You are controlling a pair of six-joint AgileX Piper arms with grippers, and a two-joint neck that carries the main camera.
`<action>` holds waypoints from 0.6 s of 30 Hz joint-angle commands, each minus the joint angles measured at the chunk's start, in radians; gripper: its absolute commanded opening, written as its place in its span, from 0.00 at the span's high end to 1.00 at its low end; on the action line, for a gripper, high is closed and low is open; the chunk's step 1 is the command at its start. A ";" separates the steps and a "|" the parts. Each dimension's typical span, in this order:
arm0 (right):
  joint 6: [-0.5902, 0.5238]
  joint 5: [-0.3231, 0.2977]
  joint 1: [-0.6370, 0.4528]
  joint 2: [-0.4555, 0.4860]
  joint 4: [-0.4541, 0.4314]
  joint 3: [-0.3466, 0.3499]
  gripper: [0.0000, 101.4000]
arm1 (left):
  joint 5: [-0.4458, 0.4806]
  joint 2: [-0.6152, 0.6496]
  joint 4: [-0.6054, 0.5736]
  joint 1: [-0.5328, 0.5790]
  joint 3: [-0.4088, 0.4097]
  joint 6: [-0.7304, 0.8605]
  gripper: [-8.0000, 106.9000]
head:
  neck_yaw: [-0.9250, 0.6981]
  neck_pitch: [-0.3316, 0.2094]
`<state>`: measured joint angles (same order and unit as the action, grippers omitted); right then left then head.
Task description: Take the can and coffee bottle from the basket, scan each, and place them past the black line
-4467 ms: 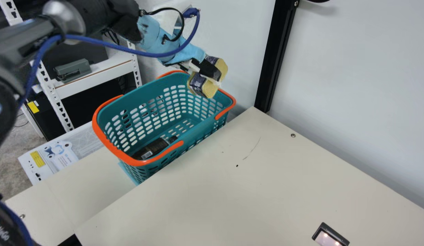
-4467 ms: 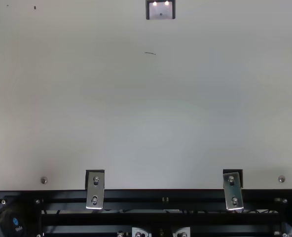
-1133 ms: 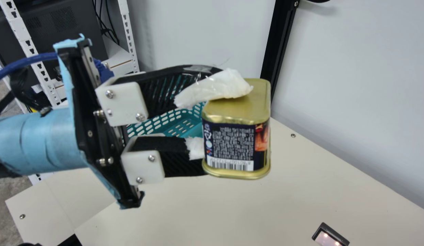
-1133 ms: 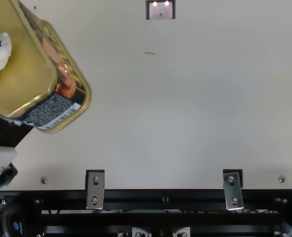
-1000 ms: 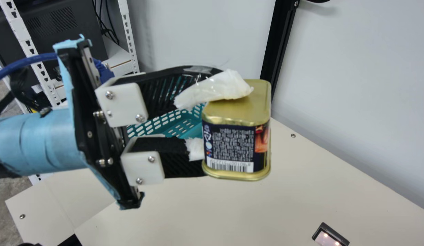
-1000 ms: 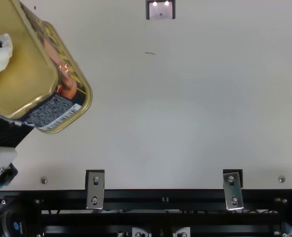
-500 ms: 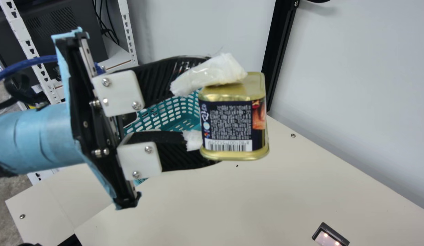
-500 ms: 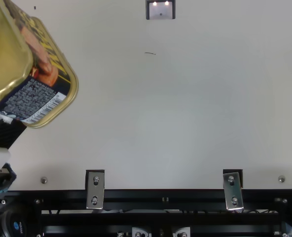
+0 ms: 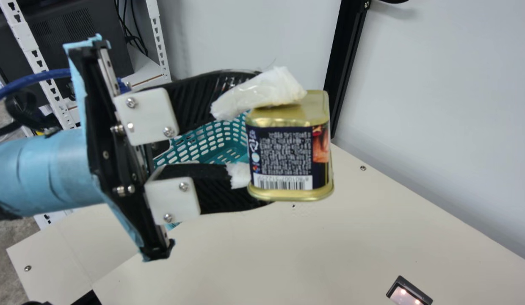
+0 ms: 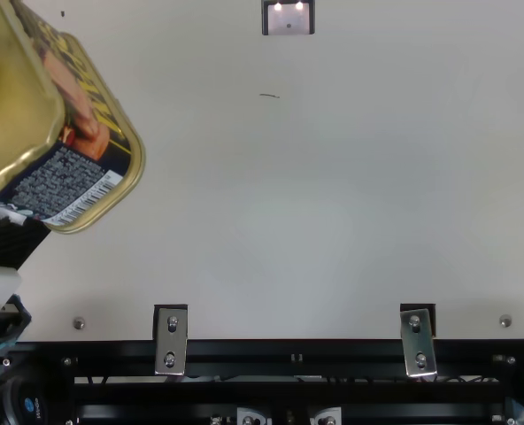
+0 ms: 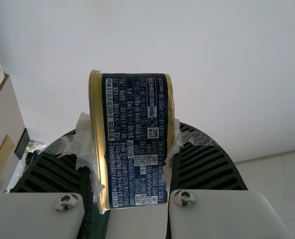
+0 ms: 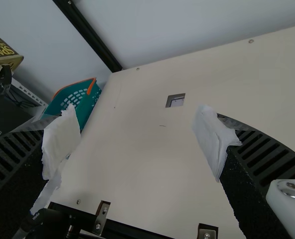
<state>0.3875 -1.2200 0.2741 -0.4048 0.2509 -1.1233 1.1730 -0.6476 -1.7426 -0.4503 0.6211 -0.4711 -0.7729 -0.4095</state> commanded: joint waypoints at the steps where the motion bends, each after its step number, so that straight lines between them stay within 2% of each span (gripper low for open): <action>1: 0.000 0.000 0.000 0.000 0.000 0.000 0.00 | 0.000 0.000 0.000 0.000 0.000 0.000 0.84 | -0.016 -0.025; 8: 0.000 0.000 0.000 0.000 0.000 0.000 0.00 | 0.001 -0.007 0.004 0.007 0.001 0.016 0.84 | -0.016 -0.025; 15: 0.000 0.000 0.000 0.000 0.000 0.000 0.00 | -0.018 -0.025 0.074 0.085 0.044 0.082 0.84 | -0.016 -0.025; 16: 0.000 0.000 0.000 0.000 0.000 0.000 0.00 | -0.009 -0.022 0.060 0.060 0.035 0.070 0.84 | -0.016 -0.025; 18: 0.000 0.000 0.000 0.000 0.000 0.000 0.00 | -0.020 -0.024 0.074 0.082 0.043 0.081 0.84 | -0.016 -0.025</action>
<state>0.3875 -1.2200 0.2741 -0.4048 0.2509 -1.1233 1.1561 -0.6718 -1.6684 -0.3661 0.6642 -0.3903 -0.7729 -0.4095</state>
